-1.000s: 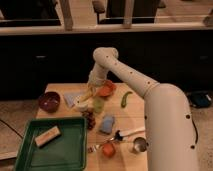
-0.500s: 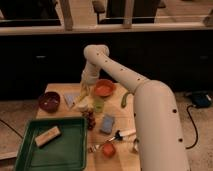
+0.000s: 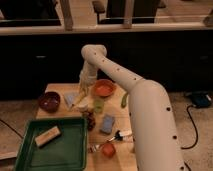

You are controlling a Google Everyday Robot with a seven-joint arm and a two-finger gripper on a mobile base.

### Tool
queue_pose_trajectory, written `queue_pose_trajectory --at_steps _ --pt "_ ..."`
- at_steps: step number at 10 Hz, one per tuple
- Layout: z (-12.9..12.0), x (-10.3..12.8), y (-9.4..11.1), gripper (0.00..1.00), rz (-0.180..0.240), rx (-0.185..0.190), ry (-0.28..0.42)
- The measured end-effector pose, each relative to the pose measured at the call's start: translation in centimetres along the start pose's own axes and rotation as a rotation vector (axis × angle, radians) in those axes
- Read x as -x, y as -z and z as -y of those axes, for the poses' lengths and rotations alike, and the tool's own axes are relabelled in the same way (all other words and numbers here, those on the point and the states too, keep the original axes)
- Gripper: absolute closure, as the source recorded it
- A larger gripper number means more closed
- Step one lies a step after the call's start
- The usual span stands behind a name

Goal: Place banana in paper cup

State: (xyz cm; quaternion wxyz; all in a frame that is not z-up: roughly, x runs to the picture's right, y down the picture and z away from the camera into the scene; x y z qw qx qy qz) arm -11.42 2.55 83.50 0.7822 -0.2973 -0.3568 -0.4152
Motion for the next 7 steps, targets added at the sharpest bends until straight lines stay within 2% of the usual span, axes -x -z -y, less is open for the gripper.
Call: queue_pose_trajectory --at_steps 2,5,7 --pt "-0.02 -0.04 -0.04 0.61 0.002 0.001 -0.002" --pt "-0.07 -0.07 -0.10 0.26 0.006 0.004 -0.003" --pt "-0.20 -0.17 -0.12 0.20 0.007 0.005 -0.005"
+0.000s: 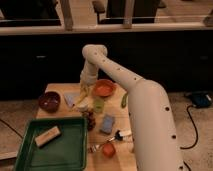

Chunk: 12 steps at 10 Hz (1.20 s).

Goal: Place banana in paper cup

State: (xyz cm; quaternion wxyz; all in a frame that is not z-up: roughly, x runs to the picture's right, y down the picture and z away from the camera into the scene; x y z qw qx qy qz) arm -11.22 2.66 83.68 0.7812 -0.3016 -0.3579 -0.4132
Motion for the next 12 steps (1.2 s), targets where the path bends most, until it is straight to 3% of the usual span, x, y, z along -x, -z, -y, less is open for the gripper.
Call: queue_pose_trajectory --at_steps 12 --pt "-0.20 -0.47 0.01 0.20 0.004 0.023 -0.004"
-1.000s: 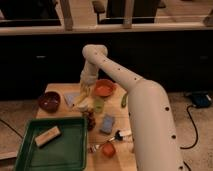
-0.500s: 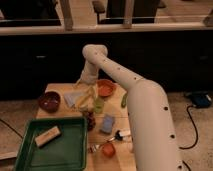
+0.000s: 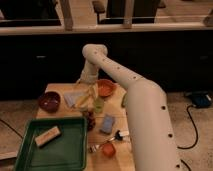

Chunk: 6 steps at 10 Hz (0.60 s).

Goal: Place banana in paper cup

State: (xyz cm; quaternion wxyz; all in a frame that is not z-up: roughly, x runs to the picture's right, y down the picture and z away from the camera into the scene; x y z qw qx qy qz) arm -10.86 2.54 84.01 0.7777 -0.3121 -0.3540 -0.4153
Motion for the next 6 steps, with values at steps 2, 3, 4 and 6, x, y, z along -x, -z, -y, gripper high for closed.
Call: queue_pose_trajectory --at_steps 2,3,4,6 --pt "0.25 -0.05 -0.13 0.20 -0.015 0.022 -0.010" --pt "0.22 -0.11 -0.08 0.20 -0.019 0.027 -0.013" --pt "0.05 -0.16 -0.07 0.20 -0.018 0.029 -0.016" --pt "-0.01 -0.23 -0.01 0.20 -0.019 0.027 -0.018"
